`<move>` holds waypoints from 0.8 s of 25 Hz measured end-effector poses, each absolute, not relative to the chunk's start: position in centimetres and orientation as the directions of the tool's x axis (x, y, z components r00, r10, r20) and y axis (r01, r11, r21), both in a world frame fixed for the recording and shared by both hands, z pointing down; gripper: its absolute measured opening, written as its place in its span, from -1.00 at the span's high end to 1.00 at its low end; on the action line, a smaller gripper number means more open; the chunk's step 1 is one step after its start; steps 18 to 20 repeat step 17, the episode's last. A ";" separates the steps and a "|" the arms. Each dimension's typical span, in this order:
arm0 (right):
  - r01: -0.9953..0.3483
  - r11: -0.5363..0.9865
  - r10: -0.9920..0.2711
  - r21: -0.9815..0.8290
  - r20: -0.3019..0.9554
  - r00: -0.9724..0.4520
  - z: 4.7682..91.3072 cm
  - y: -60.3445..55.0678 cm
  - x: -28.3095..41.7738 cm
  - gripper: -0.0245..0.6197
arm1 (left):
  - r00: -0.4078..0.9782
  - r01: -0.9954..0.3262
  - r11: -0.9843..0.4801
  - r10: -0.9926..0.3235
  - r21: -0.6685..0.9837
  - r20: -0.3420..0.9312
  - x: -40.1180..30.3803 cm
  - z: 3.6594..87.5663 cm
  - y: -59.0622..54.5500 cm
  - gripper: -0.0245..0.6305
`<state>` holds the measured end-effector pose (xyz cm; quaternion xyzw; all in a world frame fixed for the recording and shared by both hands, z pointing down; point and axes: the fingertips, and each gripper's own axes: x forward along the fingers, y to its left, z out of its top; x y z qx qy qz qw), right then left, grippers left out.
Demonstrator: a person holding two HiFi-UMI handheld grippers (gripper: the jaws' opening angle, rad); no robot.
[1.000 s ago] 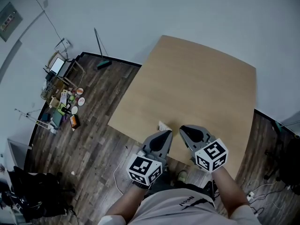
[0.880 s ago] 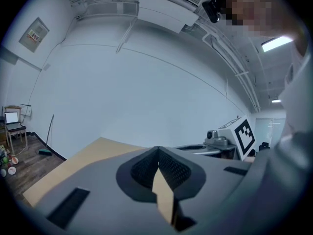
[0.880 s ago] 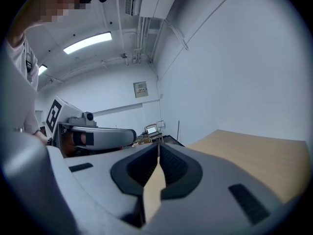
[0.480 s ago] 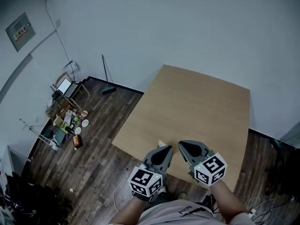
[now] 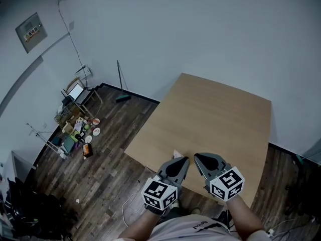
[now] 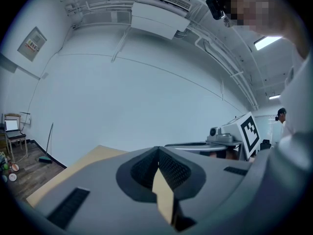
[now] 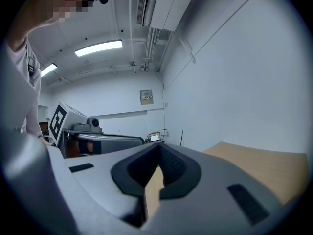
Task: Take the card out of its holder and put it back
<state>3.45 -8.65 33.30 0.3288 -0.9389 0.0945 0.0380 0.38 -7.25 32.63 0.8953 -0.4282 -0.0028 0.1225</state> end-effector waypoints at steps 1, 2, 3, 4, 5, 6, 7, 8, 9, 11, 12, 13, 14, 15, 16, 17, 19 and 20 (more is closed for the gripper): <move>-0.623 0.767 -0.609 -0.152 0.132 -0.782 33.3 -8.5 3.4 0.88 | 0.631 -0.768 -0.602 -0.769 0.220 0.099 0.3 32.6 -7.1 0.89; -0.621 0.769 -0.608 -0.151 0.130 -0.784 33.2 -8.3 3.4 0.88 | 0.629 -0.769 -0.600 -0.771 0.218 0.098 0.3 32.5 -6.9 0.89; -0.620 0.770 -0.607 -0.150 0.128 -0.785 33.2 -8.2 3.5 0.88 | 0.628 -0.771 -0.599 -0.772 0.216 0.098 0.4 32.5 -6.8 0.89; -0.619 0.771 -0.606 -0.148 0.126 -0.786 33.2 -8.1 3.6 0.89 | 0.626 -0.772 -0.598 -0.773 0.214 0.099 0.5 32.6 -6.6 0.89; -0.618 0.772 -0.605 -0.148 0.125 -0.786 33.2 -8.0 3.8 0.89 | 0.625 -0.774 -0.597 -0.774 0.213 0.099 0.7 32.6 -6.5 0.89; -0.617 0.773 -0.604 -0.148 0.125 -0.787 33.3 -7.9 3.9 0.88 | 0.624 -0.775 -0.596 -0.775 0.212 0.100 0.8 32.6 -6.4 0.89; -0.615 0.774 -0.602 -0.148 0.126 -0.788 33.3 -7.8 3.9 0.89 | 0.623 -0.776 -0.595 -0.776 0.212 0.101 0.8 32.6 -6.3 0.89; -0.615 0.775 -0.602 -0.146 0.125 -0.789 33.2 -7.6 3.9 0.88 | 0.621 -0.777 -0.593 -0.777 0.212 0.102 0.8 32.7 -6.2 0.89; -0.614 0.776 -0.602 -0.143 0.125 -0.789 33.1 -7.5 3.8 0.88 | 0.620 -0.778 -0.591 -0.778 0.213 0.104 0.7 32.7 -6.1 0.89; -0.613 0.777 -0.600 -0.142 0.125 -0.790 33.0 -7.4 3.8 0.89 | 0.617 -0.780 -0.588 -0.779 0.214 0.108 0.6 32.8 -5.9 0.89; -0.612 0.777 -0.599 -0.144 0.126 -0.791 33.1 -7.3 3.8 0.88 | 0.616 -0.781 -0.586 -0.780 0.214 0.110 0.6 32.8 -5.8 0.89; -0.612 0.778 -0.599 -0.144 0.125 -0.791 33.2 -7.3 3.9 0.89 | 0.615 -0.782 -0.585 -0.781 0.214 0.110 0.7 32.8 -5.8 0.89; -0.612 0.778 -0.599 -0.141 0.124 -0.791 33.1 -7.2 4.0 0.88 | 0.614 -0.783 -0.584 -0.782 0.214 0.110 0.8 32.9 -5.7 0.89; -0.613 0.778 -0.601 -0.137 0.122 -0.790 33.1 -7.2 4.2 0.89 | 0.613 -0.783 -0.584 -0.782 0.215 0.110 0.9 32.9 -5.7 0.89; -0.614 0.778 -0.602 -0.133 0.120 -0.789 33.0 -7.2 4.3 0.89 | 0.613 -0.783 -0.583 -0.783 0.215 0.110 1.0 33.0 -5.7 0.89; -0.615 0.778 -0.604 -0.130 0.118 -0.788 32.9 -7.2 4.5 0.89 | 0.612 -0.784 -0.583 -0.783 0.215 0.109 1.1 33.0 -5.6 0.89; -0.615 0.778 -0.604 -0.130 0.118 -0.788 32.9 -7.2 4.5 0.89 | 0.612 -0.784 -0.583 -0.783 0.215 0.109 1.1 33.0 -5.6 0.89; -0.615 0.778 -0.604 -0.130 0.118 -0.788 32.9 -7.2 4.5 0.89 | 0.612 -0.784 -0.583 -0.783 0.215 0.109 1.1 33.0 -5.6 0.89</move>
